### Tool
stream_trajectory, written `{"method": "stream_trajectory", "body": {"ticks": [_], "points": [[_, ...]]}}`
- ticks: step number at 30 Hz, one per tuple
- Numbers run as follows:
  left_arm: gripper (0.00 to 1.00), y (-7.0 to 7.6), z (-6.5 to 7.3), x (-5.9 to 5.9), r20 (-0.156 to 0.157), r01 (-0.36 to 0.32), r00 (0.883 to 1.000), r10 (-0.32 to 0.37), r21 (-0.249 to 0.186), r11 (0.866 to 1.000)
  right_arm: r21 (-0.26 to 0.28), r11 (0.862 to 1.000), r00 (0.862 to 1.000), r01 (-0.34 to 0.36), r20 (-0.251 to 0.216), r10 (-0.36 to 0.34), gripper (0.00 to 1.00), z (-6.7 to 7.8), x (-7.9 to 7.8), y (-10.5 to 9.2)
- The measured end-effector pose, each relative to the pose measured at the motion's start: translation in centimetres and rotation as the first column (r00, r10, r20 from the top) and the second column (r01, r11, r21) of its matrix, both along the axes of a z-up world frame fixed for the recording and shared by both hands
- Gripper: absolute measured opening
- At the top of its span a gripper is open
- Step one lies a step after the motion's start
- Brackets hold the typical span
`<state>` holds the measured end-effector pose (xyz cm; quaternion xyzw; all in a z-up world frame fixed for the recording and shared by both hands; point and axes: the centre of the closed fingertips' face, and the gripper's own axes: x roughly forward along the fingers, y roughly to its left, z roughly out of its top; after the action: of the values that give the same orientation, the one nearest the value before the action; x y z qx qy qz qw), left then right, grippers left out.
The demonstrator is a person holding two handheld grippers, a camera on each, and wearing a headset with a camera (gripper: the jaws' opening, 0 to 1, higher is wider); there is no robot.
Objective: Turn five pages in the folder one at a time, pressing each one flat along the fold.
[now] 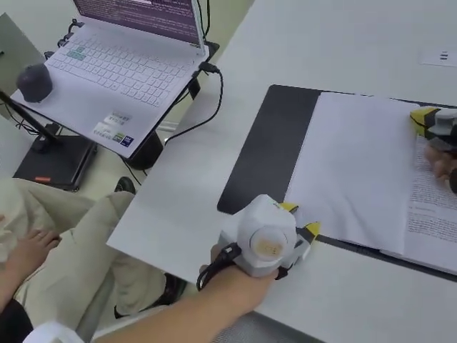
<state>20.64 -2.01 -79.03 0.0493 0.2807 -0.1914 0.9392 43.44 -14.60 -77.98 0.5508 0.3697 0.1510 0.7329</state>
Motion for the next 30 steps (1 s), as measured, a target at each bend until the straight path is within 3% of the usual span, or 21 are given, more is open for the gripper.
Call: {"method": "stream_trajectory", "body": {"ticks": [14,23,26,29,30], "points": [[0.22,-0.1,0.1,-0.1,-0.003,0.005,1.0,-0.005,0.013,1.0,0.031,0.996,0.997,-0.079,-0.007,0.079,0.0,0.1,-3.9,0.1],[0.22,-0.1,0.1,-0.1,-0.001,0.012,1.0,-0.012,0.016,1.0,0.037,0.987,0.988,-0.155,-0.006,0.156,0.0,0.1,-7.4,0.2],[0.22,-0.1,0.1,-0.1,-0.001,0.014,1.0,-0.013,0.017,1.0,0.045,0.983,0.984,-0.178,-0.008,0.178,0.0,0.0,-8.3,0.2],[0.22,-0.1,0.1,-0.1,-0.003,0.017,1.0,-0.017,0.018,1.0,0.037,0.966,0.966,-0.257,-0.01,0.258,0.0,-0.4,-10.2,0.7],[0.22,-0.1,0.1,-0.1,-0.003,0.017,1.0,-0.017,0.018,1.0,0.039,0.967,0.967,-0.252,-0.012,0.253,0.0,-0.5,-10.4,0.7]]}}
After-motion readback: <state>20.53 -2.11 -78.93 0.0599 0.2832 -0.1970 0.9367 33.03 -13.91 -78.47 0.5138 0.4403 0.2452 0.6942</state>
